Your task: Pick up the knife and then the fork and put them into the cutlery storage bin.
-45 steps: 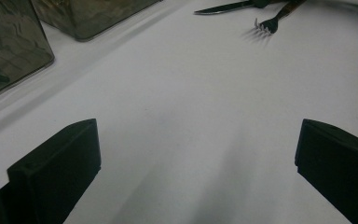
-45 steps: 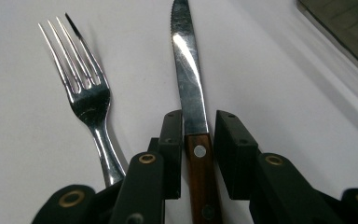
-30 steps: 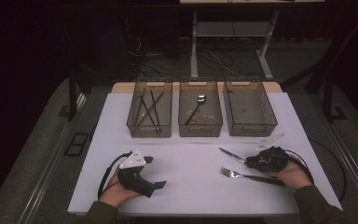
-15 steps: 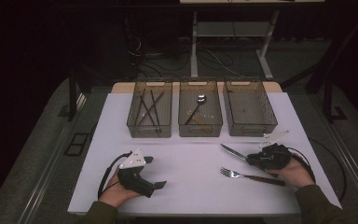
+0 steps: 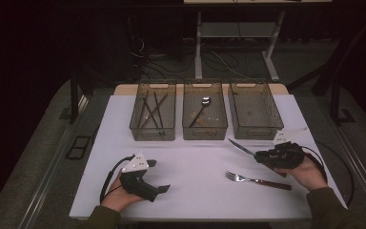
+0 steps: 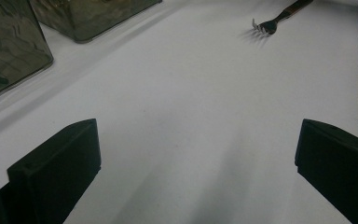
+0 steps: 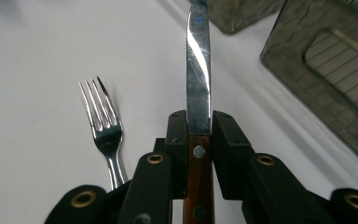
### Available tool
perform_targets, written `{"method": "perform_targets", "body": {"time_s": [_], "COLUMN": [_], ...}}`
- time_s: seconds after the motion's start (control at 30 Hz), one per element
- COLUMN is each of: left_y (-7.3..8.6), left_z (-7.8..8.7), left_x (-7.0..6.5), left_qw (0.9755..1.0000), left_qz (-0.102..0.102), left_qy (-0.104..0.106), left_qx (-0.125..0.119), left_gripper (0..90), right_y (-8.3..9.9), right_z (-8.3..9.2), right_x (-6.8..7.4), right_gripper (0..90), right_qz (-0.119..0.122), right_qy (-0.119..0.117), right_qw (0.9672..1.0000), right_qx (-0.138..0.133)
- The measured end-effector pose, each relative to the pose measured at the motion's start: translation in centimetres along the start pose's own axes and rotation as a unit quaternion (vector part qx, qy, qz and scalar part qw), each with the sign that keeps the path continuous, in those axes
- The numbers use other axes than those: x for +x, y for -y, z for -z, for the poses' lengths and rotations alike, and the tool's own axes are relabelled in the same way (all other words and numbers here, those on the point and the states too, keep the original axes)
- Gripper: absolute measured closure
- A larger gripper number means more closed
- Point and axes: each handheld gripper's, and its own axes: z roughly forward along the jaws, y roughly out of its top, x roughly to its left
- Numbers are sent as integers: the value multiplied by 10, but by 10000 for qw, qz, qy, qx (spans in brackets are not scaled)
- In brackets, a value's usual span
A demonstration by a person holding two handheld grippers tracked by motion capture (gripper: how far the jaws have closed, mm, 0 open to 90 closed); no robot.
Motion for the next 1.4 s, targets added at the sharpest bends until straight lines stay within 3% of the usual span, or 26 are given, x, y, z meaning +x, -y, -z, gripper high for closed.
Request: {"method": "perform_targets", "body": {"time_s": [0.23, 0.57, 0.97, 1.4], "left_y": [0, 0, 0, 1], "left_z": [0, 1, 1, 0], "left_x": [0, 1, 0, 0], "left_qw": [10000, 10000, 10000, 10000], "left_qz": [13, 19, -1, 31], "left_qy": [0, 13, 45, 64], "left_qx": [-18, -26, -11, -10], "left_gripper": [0, 0, 0, 0], "right_y": [-12, -32, -65, -94], "right_z": [19, 29, 31, 11], "right_x": [-4, -16, -55, -97], "right_gripper": [773, 773, 772, 772], "right_qz": [-78, -209, -600, -829], "right_qy": [78, 315, 800, 1231], "right_qw": [9992, 9976, 9938, 9883], "right_qx": [-385, -588, -489, -361]}}
